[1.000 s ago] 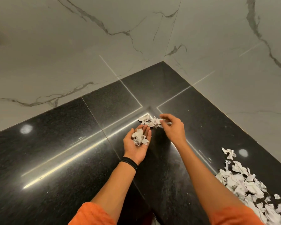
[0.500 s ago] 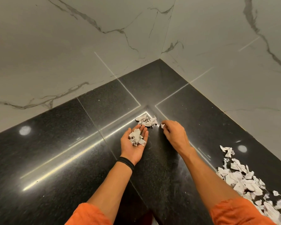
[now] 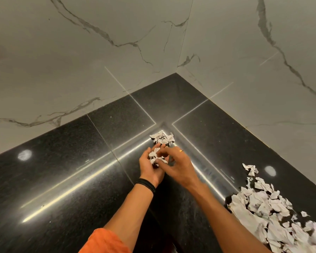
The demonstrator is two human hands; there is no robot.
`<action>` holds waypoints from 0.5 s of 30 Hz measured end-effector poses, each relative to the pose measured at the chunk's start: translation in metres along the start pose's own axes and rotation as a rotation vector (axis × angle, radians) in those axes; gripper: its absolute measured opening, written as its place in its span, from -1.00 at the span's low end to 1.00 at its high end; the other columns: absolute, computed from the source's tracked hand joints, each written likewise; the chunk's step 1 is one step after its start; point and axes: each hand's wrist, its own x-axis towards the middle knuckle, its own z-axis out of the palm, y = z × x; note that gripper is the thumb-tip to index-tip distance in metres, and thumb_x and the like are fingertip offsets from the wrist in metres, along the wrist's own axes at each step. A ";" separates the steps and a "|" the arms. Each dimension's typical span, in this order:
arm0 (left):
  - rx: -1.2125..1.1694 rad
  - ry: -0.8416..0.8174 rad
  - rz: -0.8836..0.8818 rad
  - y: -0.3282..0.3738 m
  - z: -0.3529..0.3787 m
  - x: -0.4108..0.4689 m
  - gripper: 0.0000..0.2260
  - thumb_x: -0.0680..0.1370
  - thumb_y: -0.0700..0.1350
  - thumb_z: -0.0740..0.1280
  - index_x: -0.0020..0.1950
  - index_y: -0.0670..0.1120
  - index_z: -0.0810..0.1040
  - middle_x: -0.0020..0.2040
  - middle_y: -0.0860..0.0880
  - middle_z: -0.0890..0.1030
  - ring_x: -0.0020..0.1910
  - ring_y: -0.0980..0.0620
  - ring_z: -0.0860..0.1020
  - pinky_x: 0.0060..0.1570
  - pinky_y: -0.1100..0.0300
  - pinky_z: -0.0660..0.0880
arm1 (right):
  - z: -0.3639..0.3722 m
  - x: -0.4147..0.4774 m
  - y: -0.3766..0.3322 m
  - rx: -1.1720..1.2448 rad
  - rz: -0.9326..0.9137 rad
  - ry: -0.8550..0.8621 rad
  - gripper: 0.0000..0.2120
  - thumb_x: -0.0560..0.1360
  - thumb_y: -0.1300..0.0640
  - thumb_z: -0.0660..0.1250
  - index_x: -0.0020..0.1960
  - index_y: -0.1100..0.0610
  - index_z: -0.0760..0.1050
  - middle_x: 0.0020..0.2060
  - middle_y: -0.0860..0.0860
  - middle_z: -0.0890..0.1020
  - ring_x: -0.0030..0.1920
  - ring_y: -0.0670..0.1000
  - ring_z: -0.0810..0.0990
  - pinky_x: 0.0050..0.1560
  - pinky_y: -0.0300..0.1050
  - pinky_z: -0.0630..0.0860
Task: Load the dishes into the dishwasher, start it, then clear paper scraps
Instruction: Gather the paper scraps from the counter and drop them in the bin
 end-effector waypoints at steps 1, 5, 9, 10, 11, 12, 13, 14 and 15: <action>-0.011 -0.007 0.014 0.002 0.001 -0.001 -0.66 0.67 -0.03 0.18 0.23 -0.20 0.61 0.17 -0.23 0.66 0.13 -0.17 0.65 0.26 -0.07 0.53 | -0.001 0.004 0.003 0.054 0.033 0.042 -0.79 0.49 0.15 0.51 0.09 -0.04 0.64 -0.06 -0.29 0.65 -0.06 -0.12 0.63 -0.07 -0.24 0.54; -0.087 -0.022 0.011 0.008 0.004 -0.004 -0.65 0.68 -0.08 0.19 0.32 -0.28 0.56 0.27 -0.27 0.63 0.20 -0.17 0.64 0.26 -0.02 0.54 | -0.013 0.036 0.033 -0.005 0.240 0.175 -0.81 0.53 0.22 0.44 0.13 0.05 0.65 -0.03 -0.14 0.69 -0.06 -0.15 0.64 0.01 -0.14 0.60; -0.092 -0.002 0.008 0.013 0.003 0.001 -0.65 0.68 -0.08 0.19 0.31 -0.29 0.56 0.27 -0.28 0.63 0.25 -0.18 0.62 0.30 -0.04 0.52 | -0.016 0.067 0.071 -0.383 0.218 -0.137 -0.59 0.52 0.15 0.45 0.36 0.01 0.56 0.23 -0.04 0.60 0.19 -0.01 0.55 0.26 -0.01 0.50; -0.091 0.002 0.009 0.014 0.002 0.003 -0.65 0.68 -0.08 0.19 0.31 -0.29 0.57 0.27 -0.27 0.63 0.26 -0.18 0.61 0.31 -0.05 0.51 | -0.014 0.073 0.077 -0.443 0.189 -0.214 -0.57 0.52 0.13 0.45 0.38 0.00 0.54 0.27 -0.02 0.59 0.23 0.03 0.53 0.29 -0.03 0.44; -0.094 0.005 0.010 0.015 0.001 0.004 -0.65 0.68 -0.08 0.20 0.32 -0.29 0.57 0.27 -0.27 0.63 0.26 -0.18 0.61 0.31 -0.05 0.51 | -0.012 0.077 0.082 -0.489 0.154 -0.255 -0.59 0.53 0.13 0.44 0.37 0.00 0.55 0.27 -0.01 0.59 0.24 0.06 0.53 0.29 -0.05 0.39; -0.097 0.008 0.009 0.016 0.000 0.005 -0.64 0.68 -0.07 0.20 0.32 -0.29 0.56 0.28 -0.27 0.62 0.25 -0.18 0.61 0.30 -0.04 0.52 | -0.010 0.079 0.085 -0.514 0.126 -0.257 -0.63 0.54 0.14 0.43 0.34 0.02 0.59 0.23 0.01 0.62 0.20 0.08 0.55 0.25 -0.07 0.37; -0.099 0.006 0.009 0.016 -0.001 0.005 -0.64 0.68 -0.07 0.20 0.33 -0.29 0.56 0.28 -0.27 0.63 0.24 -0.17 0.62 0.28 -0.04 0.53 | -0.009 0.080 0.087 -0.524 0.106 -0.235 -0.70 0.54 0.17 0.41 0.27 0.05 0.63 0.17 0.02 0.64 0.14 0.09 0.57 0.18 -0.08 0.37; -0.101 0.005 0.011 0.017 -0.002 0.006 -0.63 0.68 -0.07 0.20 0.33 -0.29 0.56 0.27 -0.26 0.63 0.22 -0.17 0.63 0.27 -0.04 0.54 | -0.008 0.079 0.088 -0.527 0.098 -0.202 -0.77 0.54 0.19 0.40 0.19 0.07 0.66 0.09 0.02 0.66 0.07 0.10 0.59 0.10 -0.08 0.39; -0.097 0.006 0.012 0.017 -0.002 0.007 -0.63 0.68 -0.07 0.21 0.33 -0.29 0.56 0.27 -0.26 0.63 0.20 -0.17 0.64 0.28 -0.04 0.54 | -0.009 0.078 0.088 -0.527 0.106 -0.167 -0.82 0.54 0.20 0.39 0.11 0.09 0.68 0.02 0.03 0.67 0.02 0.10 0.60 0.02 -0.09 0.39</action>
